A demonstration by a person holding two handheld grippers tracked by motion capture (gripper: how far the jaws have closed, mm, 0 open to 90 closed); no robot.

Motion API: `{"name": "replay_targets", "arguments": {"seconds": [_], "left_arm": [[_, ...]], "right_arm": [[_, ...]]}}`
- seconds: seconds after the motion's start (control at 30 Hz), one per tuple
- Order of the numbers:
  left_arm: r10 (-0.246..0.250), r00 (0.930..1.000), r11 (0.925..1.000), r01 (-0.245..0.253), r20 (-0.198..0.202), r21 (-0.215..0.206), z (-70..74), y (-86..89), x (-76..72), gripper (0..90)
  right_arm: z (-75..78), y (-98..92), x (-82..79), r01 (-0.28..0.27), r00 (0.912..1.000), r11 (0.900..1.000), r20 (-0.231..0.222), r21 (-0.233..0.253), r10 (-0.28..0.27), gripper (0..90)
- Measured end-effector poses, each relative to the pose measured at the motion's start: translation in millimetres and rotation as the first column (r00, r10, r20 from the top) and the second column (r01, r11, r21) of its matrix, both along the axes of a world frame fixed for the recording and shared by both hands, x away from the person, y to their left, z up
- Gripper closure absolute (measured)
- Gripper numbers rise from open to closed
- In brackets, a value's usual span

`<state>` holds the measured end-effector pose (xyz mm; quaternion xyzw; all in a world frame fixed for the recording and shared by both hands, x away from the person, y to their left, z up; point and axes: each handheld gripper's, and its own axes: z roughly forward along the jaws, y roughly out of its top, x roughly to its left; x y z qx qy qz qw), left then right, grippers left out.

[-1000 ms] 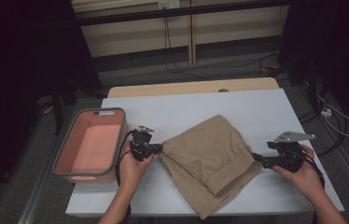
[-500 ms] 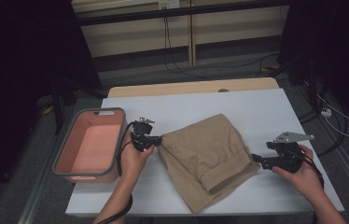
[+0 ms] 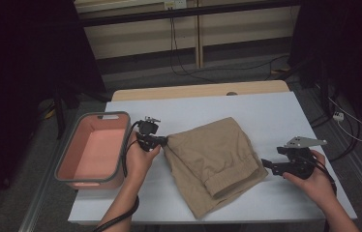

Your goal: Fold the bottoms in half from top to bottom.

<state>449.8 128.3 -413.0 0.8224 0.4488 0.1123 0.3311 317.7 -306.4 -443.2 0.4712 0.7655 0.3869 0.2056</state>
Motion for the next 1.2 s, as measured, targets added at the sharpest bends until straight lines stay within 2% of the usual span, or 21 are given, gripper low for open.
{"name": "replay_targets", "arguments": {"seconds": [0.3, 0.33, 0.5, 0.8, 1.0, 1.2], "left_arm": [[0.010, 0.9999, 0.9999, -0.010, 0.009, 0.005, 4.1, -2.6, 9.9, 87.1], [0.014, 0.9999, 0.9999, -0.014, 0.008, -0.001, 3.7, -3.3, 11.2, 87.1], [0.004, 1.0000, 0.9998, -0.004, -0.001, 0.020, 0.8, -4.5, 18.3, 87.0], [0.013, 0.9999, 0.9997, -0.013, -0.005, 0.019, -2.8, -6.6, 27.9, 87.1], [0.018, 0.9998, 0.9998, -0.018, -0.007, 0.009, -3.7, -8.9, 35.3, 87.0], [0.009, 1.0000, 0.9998, -0.009, -0.001, 0.016, -1.6, -10.7, 39.7, 87.0]], "right_arm": [[0.7, 1.1, -0.3, -0.003, 1.0000, 1.000, 0.005, -0.003, 0.003, 23.4], [1.0, 1.0, -0.3, -0.004, 1.0000, 1.000, 0.006, -0.003, 0.004, 23.4], [1.8, 1.7, -0.8, -0.008, 0.9999, 1.000, 0.010, -0.002, 0.008, 23.4], [3.9, 7.9, -0.1, -0.028, 0.9994, 1.000, 0.019, -0.001, 0.028, 23.3], [3.6, 12.3, 0.8, -0.041, 0.9991, 0.999, 0.013, 0.000, 0.041, 23.3], [0.2, 19.8, 3.1, -0.054, 0.9985, 0.999, 0.001, -0.005, 0.054, 23.2]]}}
